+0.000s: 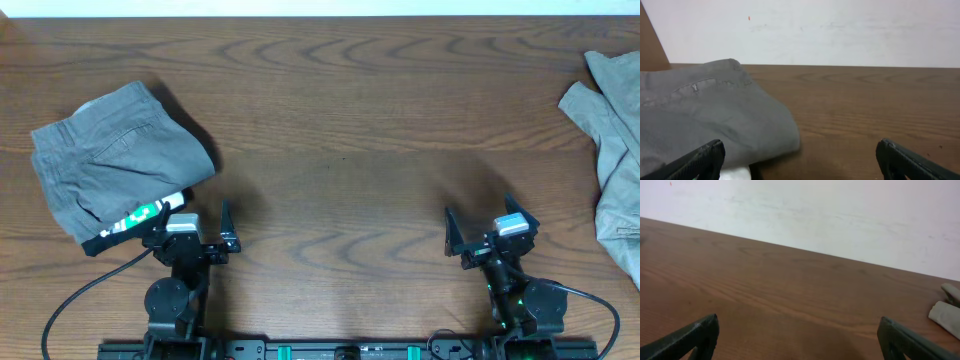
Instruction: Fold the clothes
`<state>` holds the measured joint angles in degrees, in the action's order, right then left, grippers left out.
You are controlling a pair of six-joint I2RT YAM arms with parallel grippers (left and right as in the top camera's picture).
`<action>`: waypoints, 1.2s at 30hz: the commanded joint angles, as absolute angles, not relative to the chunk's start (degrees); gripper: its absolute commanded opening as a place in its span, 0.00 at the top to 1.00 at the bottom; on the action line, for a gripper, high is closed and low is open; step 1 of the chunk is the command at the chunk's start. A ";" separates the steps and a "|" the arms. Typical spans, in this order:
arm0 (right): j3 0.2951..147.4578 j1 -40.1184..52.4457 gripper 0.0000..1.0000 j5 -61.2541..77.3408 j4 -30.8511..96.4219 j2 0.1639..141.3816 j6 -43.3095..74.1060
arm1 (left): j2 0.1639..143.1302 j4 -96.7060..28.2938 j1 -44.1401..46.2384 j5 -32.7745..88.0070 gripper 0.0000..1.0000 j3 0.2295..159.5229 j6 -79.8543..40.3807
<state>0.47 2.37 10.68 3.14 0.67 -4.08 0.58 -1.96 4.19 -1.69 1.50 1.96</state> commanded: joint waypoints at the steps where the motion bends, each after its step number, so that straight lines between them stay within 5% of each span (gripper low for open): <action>1: 0.32 1.89 0.01 10.94 3.25 0.34 -4.95 | 0.23 -4.01 3.99 -1.96 0.02 0.23 2.55; 36: 0.32 1.89 0.01 12.27 3.16 0.34 -2.68 | 0.23 -3.97 3.99 -1.91 0.02 0.23 0.38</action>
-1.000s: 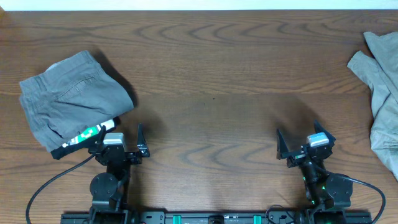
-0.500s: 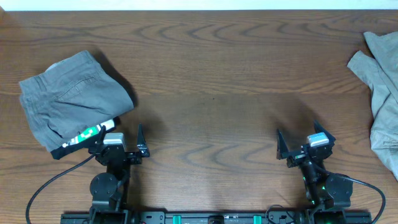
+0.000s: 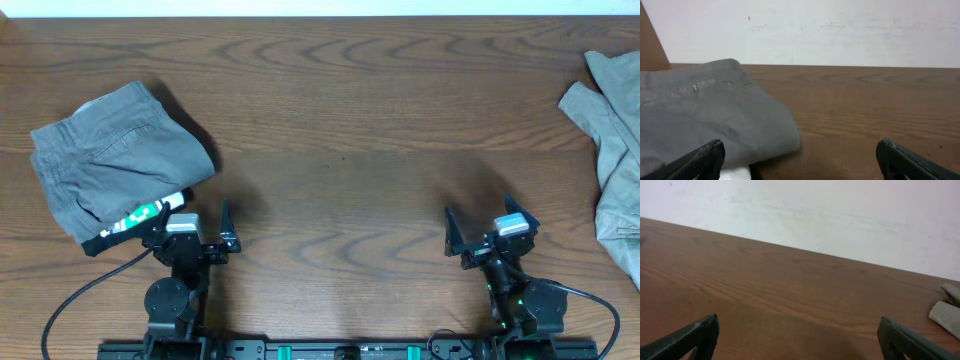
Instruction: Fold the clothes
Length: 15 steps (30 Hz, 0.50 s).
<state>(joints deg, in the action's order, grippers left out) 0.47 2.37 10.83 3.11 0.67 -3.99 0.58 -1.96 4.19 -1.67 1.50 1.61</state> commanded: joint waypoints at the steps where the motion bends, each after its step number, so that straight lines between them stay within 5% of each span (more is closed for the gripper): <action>1: 0.32 1.89 0.01 12.25 3.05 0.34 -1.30 | 0.23 -3.97 3.99 -1.89 0.02 0.25 -0.45; 9: 2.63 1.89 0.01 11.73 5.74 0.56 1.96 | 1.80 -5.91 3.99 5.02 0.02 5.06 -2.15; 15: 13.32 1.89 0.01 3.90 18.92 3.86 1.89 | 10.11 -17.30 3.99 6.76 0.02 17.65 -2.68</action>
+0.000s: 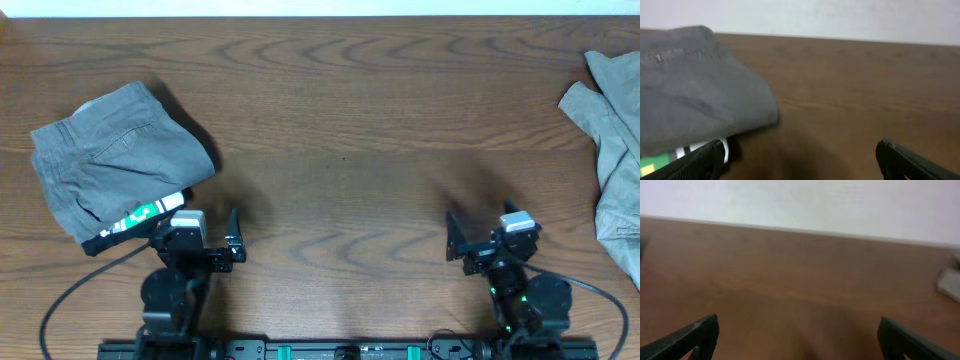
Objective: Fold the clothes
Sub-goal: 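Reach the right gripper to the khaki trousers and grasp them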
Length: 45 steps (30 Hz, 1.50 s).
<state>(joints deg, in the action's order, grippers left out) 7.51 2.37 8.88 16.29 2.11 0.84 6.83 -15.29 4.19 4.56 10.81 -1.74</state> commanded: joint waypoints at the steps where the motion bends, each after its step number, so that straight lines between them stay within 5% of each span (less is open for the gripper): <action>1: 15.40 1.89 0.01 2.20 21.08 5.08 1.91 | 11.97 -19.07 3.99 7.18 0.02 19.92 -2.70; 9: 32.34 1.89 0.01 -5.80 37.17 23.90 3.40 | 30.76 -33.47 3.99 12.58 0.02 38.24 -2.70; 18: 45.04 1.89 0.01 1.85 43.92 45.34 5.10 | 45.01 -43.27 3.99 16.53 0.02 46.00 -2.72; 23: 47.35 -0.12 0.01 -12.47 44.88 48.73 15.73 | 47.00 -43.29 3.99 16.51 0.02 46.00 -3.18; 29: 48.97 -9.76 0.02 -19.66 45.67 49.23 16.71 | 47.00 -43.29 3.99 16.51 0.02 46.00 -3.70; 33: 49.19 -19.42 0.12 -24.99 44.64 51.48 13.45 | 47.00 -43.33 3.99 16.51 0.02 46.00 -5.08; 45: 49.41 -42.48 0.11 -24.53 41.45 66.67 8.14 | 47.11 -43.29 3.99 16.49 0.02 46.00 -5.06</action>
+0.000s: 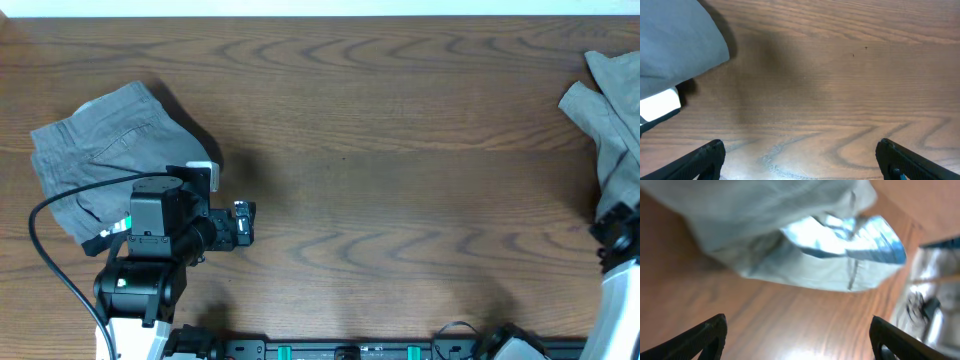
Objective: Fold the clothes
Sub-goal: 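Reach the right gripper to the khaki trousers and grasp them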
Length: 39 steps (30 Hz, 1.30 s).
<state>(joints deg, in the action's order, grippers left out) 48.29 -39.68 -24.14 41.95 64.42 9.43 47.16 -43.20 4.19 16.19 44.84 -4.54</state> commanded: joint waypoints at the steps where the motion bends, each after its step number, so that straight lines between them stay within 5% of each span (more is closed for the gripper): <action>1: 49.41 -43.55 0.11 -24.01 40.69 68.38 7.53 | 47.11 -43.29 3.99 16.49 0.02 46.00 -5.04; 22: 49.41 -52.23 0.21 -18.96 23.94 87.39 -2.02 | 47.11 -43.20 3.99 16.49 0.02 46.00 -5.06; 27: 49.41 -52.69 0.46 -16.62 22.59 88.92 -2.04 | 47.11 -43.20 3.99 16.49 0.02 46.00 -5.06; 33: 49.41 -52.53 0.97 -14.02 23.68 88.86 -2.68 | 47.11 -42.94 3.99 16.49 0.02 46.00 -5.06; 39: 49.45 -49.84 0.99 -2.37 26.09 86.67 0.43 | 47.11 -42.72 3.99 16.49 0.02 46.00 -5.04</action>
<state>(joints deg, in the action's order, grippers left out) 48.49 -51.79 -10.50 25.50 88.73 -1.93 47.16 -43.03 4.19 16.19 44.84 -4.54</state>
